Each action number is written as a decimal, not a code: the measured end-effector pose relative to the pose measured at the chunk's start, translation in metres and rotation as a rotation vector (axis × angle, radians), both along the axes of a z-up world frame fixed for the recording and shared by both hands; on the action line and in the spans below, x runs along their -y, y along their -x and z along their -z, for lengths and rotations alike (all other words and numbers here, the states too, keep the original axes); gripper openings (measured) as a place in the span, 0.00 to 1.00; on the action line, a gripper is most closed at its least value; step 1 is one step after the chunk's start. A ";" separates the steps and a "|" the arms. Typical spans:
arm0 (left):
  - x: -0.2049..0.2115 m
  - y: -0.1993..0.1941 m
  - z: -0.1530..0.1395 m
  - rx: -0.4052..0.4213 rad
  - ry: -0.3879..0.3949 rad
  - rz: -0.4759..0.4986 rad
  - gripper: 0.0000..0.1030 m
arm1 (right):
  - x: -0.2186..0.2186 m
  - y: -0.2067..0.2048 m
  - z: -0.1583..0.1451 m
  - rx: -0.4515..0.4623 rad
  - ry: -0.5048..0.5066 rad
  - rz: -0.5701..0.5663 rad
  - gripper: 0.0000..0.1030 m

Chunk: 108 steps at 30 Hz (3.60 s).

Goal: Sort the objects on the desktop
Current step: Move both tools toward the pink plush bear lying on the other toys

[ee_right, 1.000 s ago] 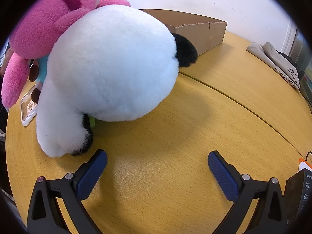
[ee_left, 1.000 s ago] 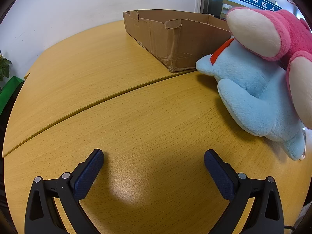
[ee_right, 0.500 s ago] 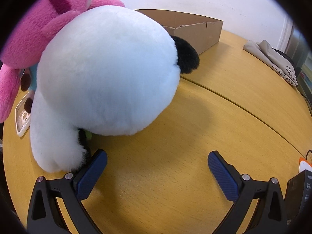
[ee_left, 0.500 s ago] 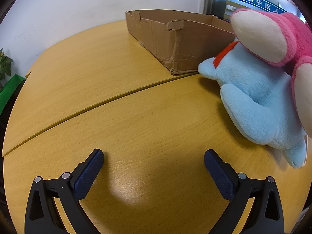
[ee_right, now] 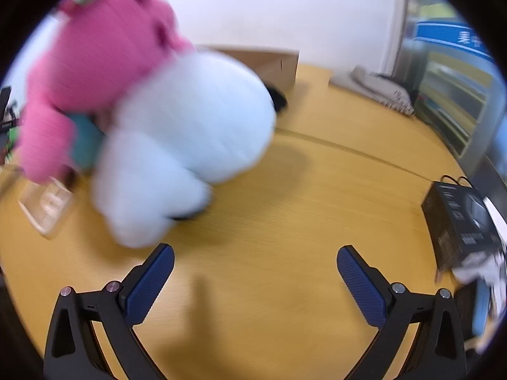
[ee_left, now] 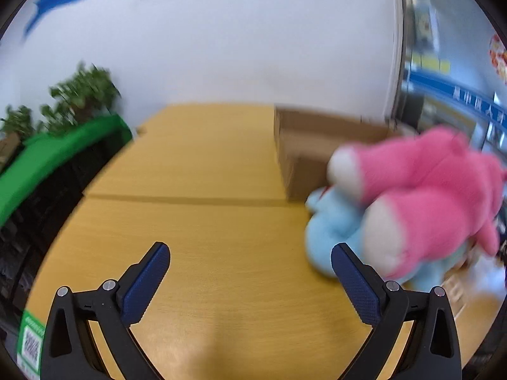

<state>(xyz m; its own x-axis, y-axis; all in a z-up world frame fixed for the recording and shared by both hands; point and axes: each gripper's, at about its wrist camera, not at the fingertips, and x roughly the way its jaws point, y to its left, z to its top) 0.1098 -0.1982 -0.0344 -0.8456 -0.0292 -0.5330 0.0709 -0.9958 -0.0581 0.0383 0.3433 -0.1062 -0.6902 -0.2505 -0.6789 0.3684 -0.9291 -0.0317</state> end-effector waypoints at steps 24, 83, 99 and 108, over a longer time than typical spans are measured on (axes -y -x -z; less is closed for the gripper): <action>-0.214 -0.043 -0.029 0.051 -0.044 0.132 1.00 | 0.129 -0.070 -0.090 -0.125 0.120 0.204 1.00; -0.203 -0.035 -0.009 0.083 -0.062 0.130 1.00 | 0.162 -0.057 -0.085 -0.098 0.012 0.241 1.00; -0.202 -0.036 -0.010 0.083 -0.073 0.131 1.00 | 0.162 -0.055 -0.084 -0.090 0.017 0.230 1.00; -0.190 -0.028 -0.021 0.079 -0.106 0.149 1.00 | 0.154 -0.053 -0.089 -0.103 0.058 0.201 1.00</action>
<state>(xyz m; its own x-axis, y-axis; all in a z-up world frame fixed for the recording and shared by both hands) 0.1377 -0.0085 -0.0134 -0.7921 0.1527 -0.5910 -0.0679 -0.9843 -0.1632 0.0913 0.1893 -0.0175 -0.7953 -0.1371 -0.5905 0.1731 -0.9849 -0.0045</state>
